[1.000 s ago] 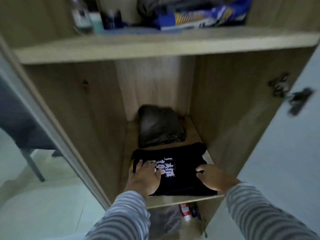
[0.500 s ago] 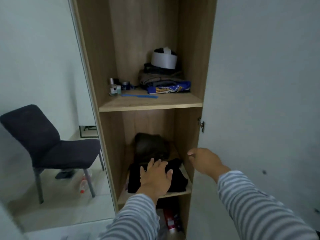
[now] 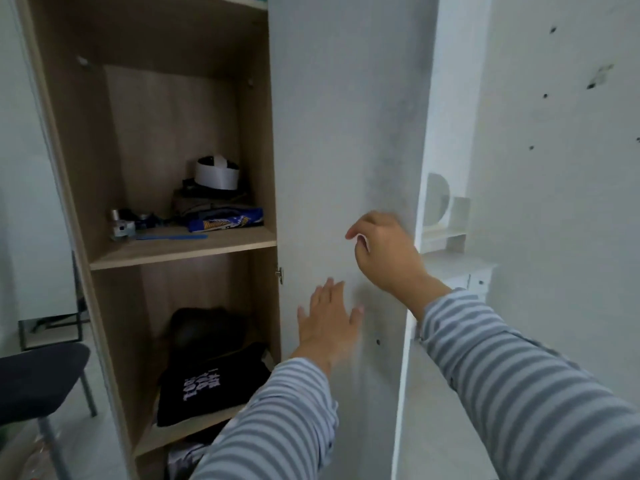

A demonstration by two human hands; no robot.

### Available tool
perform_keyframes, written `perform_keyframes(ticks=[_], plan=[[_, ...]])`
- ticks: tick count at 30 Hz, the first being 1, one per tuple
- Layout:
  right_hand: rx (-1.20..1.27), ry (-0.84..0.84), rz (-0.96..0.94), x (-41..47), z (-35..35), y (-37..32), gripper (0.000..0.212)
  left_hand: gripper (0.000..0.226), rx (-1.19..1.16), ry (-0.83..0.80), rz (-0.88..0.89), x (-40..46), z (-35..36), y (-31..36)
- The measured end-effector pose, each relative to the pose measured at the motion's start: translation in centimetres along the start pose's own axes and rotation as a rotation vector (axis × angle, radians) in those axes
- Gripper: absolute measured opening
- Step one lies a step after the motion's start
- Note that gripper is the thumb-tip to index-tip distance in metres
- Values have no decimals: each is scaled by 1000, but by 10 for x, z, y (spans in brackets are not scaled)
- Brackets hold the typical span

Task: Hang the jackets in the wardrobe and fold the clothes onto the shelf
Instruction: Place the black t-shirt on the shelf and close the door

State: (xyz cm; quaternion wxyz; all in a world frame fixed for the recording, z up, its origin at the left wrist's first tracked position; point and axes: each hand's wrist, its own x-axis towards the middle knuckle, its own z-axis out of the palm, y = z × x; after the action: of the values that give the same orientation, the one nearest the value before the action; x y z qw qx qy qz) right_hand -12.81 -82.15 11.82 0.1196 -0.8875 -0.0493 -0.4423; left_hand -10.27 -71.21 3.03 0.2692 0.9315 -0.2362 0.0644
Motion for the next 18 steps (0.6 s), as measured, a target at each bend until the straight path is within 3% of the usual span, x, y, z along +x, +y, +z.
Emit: perform_keyframes(ticks=[3, 6, 8, 10, 12, 18], plan=[[-20, 285, -67, 0, -37, 1, 28, 71, -43, 79, 131, 3, -4, 40], [-34, 492, 72, -2, -55, 6, 39, 81, -32, 93, 206, 0, -3, 60], [198, 413, 342, -3, -56, 10, 46, 87, -18, 81, 221, 1, -2, 65], [372, 167, 564, -3, -53, 15, 47, 91, 1, 72, 224, 3, -1, 67], [359, 74, 581, -8, -49, 19, 42, 93, 17, 66, 225, 3, 0, 68], [339, 218, 498, -17, -44, -9, 29, 94, -22, 182, 211, -10, 1, 47]])
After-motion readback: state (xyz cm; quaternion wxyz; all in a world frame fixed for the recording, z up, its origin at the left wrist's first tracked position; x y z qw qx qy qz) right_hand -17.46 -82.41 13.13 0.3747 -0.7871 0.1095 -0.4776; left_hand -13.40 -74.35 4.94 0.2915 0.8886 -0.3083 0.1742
